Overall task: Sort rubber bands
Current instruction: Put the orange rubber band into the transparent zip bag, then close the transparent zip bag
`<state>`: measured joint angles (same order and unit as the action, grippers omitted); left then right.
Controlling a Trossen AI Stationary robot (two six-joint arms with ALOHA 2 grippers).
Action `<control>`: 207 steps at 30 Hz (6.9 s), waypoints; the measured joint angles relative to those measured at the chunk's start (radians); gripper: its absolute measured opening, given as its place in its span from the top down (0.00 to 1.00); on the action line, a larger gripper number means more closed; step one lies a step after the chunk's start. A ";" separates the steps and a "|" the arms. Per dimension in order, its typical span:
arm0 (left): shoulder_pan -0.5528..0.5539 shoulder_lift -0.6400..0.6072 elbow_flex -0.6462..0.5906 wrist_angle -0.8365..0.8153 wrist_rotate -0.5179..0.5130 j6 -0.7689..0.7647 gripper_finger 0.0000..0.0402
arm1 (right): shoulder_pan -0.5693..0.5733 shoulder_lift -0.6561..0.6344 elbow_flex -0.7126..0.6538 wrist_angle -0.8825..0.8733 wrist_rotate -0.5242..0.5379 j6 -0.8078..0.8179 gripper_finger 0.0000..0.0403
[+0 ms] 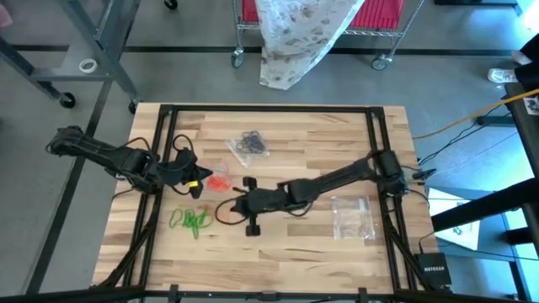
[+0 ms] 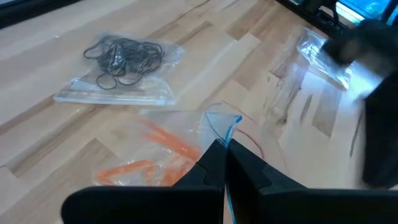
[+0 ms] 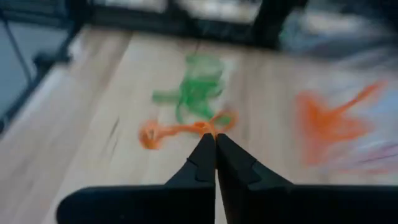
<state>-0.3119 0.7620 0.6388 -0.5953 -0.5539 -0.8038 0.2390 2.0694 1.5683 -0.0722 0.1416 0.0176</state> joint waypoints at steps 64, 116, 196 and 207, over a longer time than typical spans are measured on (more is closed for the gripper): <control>0.039 0.106 0.000 0.084 -0.071 -0.057 1.00 | -0.029 0.387 0.030 0.437 0.004 0.136 0.58; -0.095 0.119 -0.080 0.213 0.000 -0.082 1.00 | -0.024 0.135 0.262 -0.228 0.181 0.039 0.99; -0.191 0.118 -0.080 0.293 0.123 0.097 1.00 | 0.017 0.033 0.063 -0.148 0.295 -0.807 0.88; -0.191 0.118 -0.080 0.291 0.124 0.091 1.00 | 0.039 0.033 0.088 -0.215 0.213 -0.763 0.72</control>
<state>-0.5034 0.8799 0.5591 -0.3042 -0.4301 -0.7132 0.2779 2.1029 1.6562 -0.2876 0.3548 -0.7450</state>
